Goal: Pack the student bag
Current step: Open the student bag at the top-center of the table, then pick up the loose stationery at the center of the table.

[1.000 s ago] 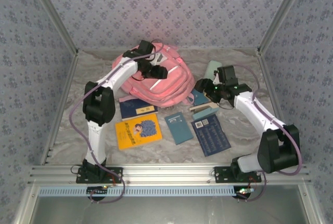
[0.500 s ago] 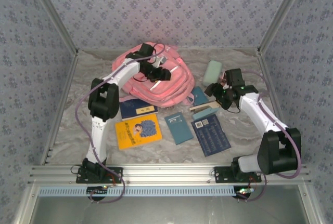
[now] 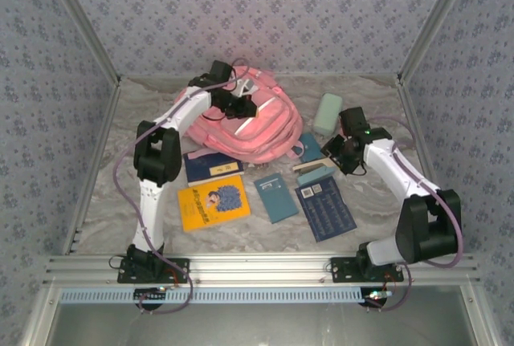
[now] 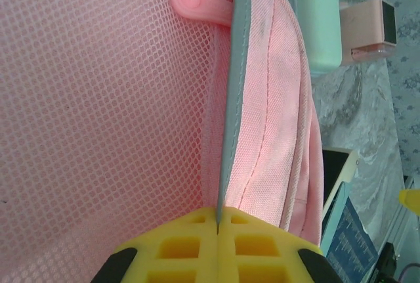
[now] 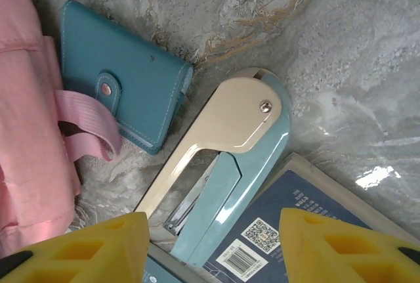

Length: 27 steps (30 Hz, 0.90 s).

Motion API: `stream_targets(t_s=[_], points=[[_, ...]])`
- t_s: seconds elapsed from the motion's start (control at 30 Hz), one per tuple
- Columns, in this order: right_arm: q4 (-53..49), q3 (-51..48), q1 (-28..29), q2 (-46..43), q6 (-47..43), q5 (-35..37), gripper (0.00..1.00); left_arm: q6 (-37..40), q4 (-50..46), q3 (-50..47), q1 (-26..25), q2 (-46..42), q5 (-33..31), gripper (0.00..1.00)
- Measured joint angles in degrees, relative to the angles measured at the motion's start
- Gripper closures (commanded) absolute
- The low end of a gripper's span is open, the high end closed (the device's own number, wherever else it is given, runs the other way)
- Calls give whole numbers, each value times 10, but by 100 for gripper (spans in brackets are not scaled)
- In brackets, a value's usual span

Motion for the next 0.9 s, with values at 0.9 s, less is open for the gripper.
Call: stream_targets(t_s=[0.9], points=[[14, 38, 37, 184, 196, -24, 18, -83, 29, 8, 63, -87, 2, 100]])
